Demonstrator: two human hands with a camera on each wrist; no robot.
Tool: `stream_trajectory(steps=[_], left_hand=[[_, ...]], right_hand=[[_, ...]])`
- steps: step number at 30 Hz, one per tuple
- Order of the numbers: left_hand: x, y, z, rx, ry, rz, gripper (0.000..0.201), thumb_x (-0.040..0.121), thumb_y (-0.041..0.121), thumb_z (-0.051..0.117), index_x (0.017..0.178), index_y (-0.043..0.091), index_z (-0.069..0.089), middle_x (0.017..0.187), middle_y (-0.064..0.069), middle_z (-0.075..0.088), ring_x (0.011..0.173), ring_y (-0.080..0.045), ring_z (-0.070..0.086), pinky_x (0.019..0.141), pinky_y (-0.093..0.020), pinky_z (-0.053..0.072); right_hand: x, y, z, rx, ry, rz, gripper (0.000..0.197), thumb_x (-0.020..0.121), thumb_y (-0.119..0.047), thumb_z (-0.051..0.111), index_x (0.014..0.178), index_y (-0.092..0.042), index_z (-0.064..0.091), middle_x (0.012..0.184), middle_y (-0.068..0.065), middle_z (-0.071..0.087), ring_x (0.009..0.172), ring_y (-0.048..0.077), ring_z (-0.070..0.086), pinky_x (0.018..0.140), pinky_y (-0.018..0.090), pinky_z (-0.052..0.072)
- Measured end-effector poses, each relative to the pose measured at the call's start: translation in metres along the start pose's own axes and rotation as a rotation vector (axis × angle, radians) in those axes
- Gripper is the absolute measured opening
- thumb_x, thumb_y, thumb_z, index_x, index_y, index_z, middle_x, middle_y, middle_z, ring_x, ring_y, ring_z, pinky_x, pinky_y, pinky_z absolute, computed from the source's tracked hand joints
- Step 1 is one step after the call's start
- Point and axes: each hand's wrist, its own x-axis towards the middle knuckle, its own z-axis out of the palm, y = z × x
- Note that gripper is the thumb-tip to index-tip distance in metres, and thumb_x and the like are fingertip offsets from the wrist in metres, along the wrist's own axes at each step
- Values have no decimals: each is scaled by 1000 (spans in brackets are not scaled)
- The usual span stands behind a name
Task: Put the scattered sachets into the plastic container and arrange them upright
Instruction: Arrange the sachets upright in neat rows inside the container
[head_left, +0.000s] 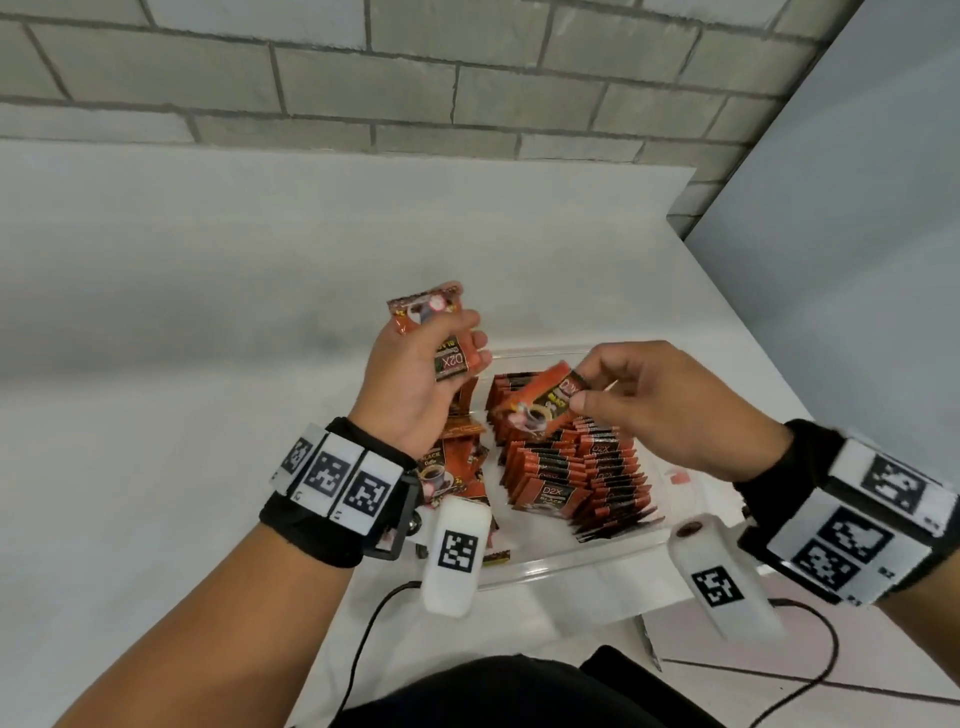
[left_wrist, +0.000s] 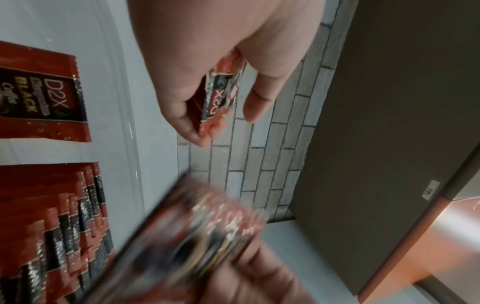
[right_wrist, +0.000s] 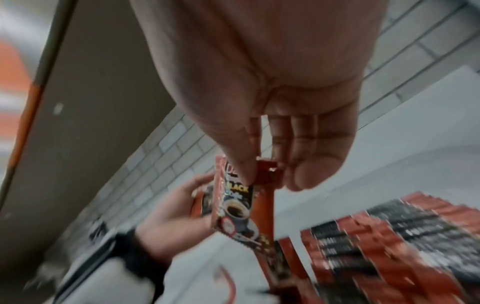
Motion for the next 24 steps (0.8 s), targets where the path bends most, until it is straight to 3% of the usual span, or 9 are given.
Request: stream_trajectory(steps=[2,5,6,9,11,15,20,24], left_hand=[[1,1,-2,-10,11,2,20,88,2,57,104,13,61,85,-5,61,73,-16,62,71,-29,55],[0,2,-3,-23,8,-12,18,87,2,58,100,14,63,86,-7,61,73,-17,62,72,-30,54],[0,1,-3,-30,7,-19,17,87,3,59,99,14,63,86,-7,61,73,-17,62,73,-30,54],[-2,0,-2,-53,7,-41,17,86,2,59,97,14,62,86,-7,61,72,-17,62,73,-31,53],[-3,-1,-2,-45,-1,-46,17,87,2,58,97,14,62,85,-7,61,71,-16,62,73,-30,54],[-6,1,-2,-39,-15,-58,16,87,1,58,97,14,61,84,-7,60,70,-16,62,70,-29,55],[-7,3,-4,-34,-12,-64,14,86,2,59,95,13,61,84,-9,60,73,-18,62,69,-30,55],[-7,4,-6,-32,-23,-68,12,86,2,59,93,12,60,85,-9,60,73,-18,61,69,-31,54]], right_hand=[[-9,7,11,-256,-56,-63,7,85,-22,69,79,-22,66,79,-9,61,69,4,53,64,12,37],[-12,17,29,-498,-187,-76,7,86,-23,68,80,-23,66,85,-8,63,80,6,56,73,23,30],[-11,19,33,-548,-232,-64,7,86,-22,67,80,-22,64,83,-9,63,80,9,57,75,25,33],[-4,23,40,-655,-316,-15,14,81,-15,68,76,-23,57,72,-12,55,70,12,53,66,29,45],[-1,24,45,-737,-338,-12,17,81,-11,63,73,-23,52,74,-7,57,69,15,53,62,29,44],[2,23,52,-871,-369,-46,5,83,-11,57,79,-14,58,79,4,64,73,23,60,62,32,48],[4,22,56,-951,-400,-75,17,86,-9,52,72,-16,45,80,5,60,74,25,59,56,28,40],[3,21,58,-993,-395,-94,10,87,-9,50,79,-16,49,87,7,62,75,25,58,59,30,44]])
